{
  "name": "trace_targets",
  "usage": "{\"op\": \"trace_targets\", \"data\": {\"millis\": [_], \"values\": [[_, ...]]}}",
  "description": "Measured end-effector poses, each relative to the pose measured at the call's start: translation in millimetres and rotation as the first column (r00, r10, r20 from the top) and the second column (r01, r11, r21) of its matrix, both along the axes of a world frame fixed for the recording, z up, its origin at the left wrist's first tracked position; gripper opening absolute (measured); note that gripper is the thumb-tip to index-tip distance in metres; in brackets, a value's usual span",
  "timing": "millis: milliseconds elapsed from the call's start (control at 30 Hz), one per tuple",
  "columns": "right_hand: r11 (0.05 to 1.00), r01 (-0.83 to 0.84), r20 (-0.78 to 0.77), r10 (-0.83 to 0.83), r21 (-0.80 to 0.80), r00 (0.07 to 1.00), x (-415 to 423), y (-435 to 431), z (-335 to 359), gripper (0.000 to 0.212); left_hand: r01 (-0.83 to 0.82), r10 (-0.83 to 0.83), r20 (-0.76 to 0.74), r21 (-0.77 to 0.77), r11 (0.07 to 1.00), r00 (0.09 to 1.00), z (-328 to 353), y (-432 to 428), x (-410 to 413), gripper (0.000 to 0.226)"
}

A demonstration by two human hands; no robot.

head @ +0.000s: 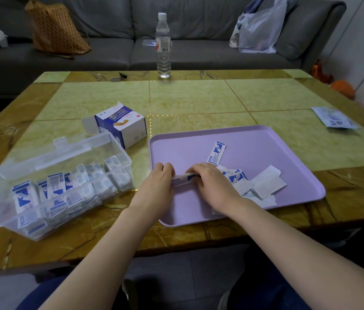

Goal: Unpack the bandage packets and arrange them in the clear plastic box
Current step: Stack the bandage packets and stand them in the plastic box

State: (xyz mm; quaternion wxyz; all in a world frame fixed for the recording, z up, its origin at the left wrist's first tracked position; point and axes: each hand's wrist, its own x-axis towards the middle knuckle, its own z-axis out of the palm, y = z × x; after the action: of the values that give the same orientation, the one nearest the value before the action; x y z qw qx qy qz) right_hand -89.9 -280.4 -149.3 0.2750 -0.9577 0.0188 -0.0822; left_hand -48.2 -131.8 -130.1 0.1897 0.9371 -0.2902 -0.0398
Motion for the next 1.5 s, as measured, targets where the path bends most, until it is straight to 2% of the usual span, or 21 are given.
{"op": "trace_targets", "data": {"millis": [67, 200, 267, 367, 467, 567, 700, 867, 1033, 1133, 1267, 1333, 1433, 1500], "values": [[0.999, -0.036, 0.004, 0.035, 0.036, 0.999, -1, 5, 0, 0.03, 0.031, -0.033, -0.043, -0.039, 0.999, 0.999, -1, -3, -2, 0.02], [0.997, -0.064, 0.031, 0.062, 0.049, 0.998, 0, 10, 0, 0.032, 0.021, -0.024, -0.032, -0.095, 0.995, 0.999, -2, -3, -1, 0.014], [0.997, -0.075, 0.001, 0.075, 0.016, 0.997, 0, 9, -2, 0.028, 0.021, -0.021, 0.008, -0.009, 1.0, 1.0, -3, -2, -2, 0.011], [0.996, -0.087, -0.03, 0.087, -0.014, 0.996, -1, 9, -4, 0.022, 0.062, -0.101, 0.172, 0.216, 0.974, 0.98, -7, -5, -8, 0.018], [0.995, -0.102, -0.014, 0.102, -0.022, 0.995, -2, 7, -4, 0.021, 0.072, -0.132, 0.212, 0.272, 0.96, 0.968, -9, -7, -10, 0.02], [0.994, -0.109, 0.017, 0.109, 0.001, 0.994, -6, 7, 1, 0.019, 0.067, -0.093, 0.172, 0.151, 0.986, 0.981, -7, -4, -9, 0.012], [0.966, -0.079, 0.011, 0.079, 0.246, 0.997, -14, 5, 17, 0.014, -0.012, 0.006, -0.033, -0.18, 0.984, 0.999, 3, 7, -7, 0.01], [0.861, -0.051, 0.028, 0.042, 0.507, 0.999, -19, 11, 31, 0.015, -0.138, 0.064, -0.163, -0.499, 0.855, 0.985, 23, 24, -18, 0.014], [0.771, -0.117, 0.072, 0.091, 0.626, 0.993, -23, 24, 37, 0.022, -0.22, 0.062, -0.257, -0.652, 0.726, 0.964, 32, 43, -21, 0.026], [0.758, -0.14, 0.089, 0.108, 0.636, 0.99, -24, 34, 39, 0.023, -0.172, 0.08, -0.174, -0.62, 0.766, 0.982, 36, 56, -25, 0.034], [0.781, -0.162, 0.127, 0.106, 0.603, 0.986, -23, 50, 43, 0.021, -0.074, 0.148, 0.122, -0.474, 0.877, 0.981, 42, 79, -30, 0.013], [0.807, -0.176, 0.146, 0.112, 0.564, 0.983, -23, 58, 46, 0.022, -0.056, 0.159, 0.164, -0.502, 0.863, 0.973, 45, 88, -31, 0.01], [0.833, -0.202, 0.162, 0.137, 0.515, 0.977, -21, 71, 50, 0.022, -0.056, 0.172, 0.127, -0.623, 0.78, 0.977, 50, 99, -32, 0.004], [0.856, -0.227, 0.175, 0.163, 0.464, 0.971, -20, 82, 54, 0.021, -0.057, 0.196, 0.131, -0.679, 0.732, 0.972, 52, 107, -31, 0.007]]}}
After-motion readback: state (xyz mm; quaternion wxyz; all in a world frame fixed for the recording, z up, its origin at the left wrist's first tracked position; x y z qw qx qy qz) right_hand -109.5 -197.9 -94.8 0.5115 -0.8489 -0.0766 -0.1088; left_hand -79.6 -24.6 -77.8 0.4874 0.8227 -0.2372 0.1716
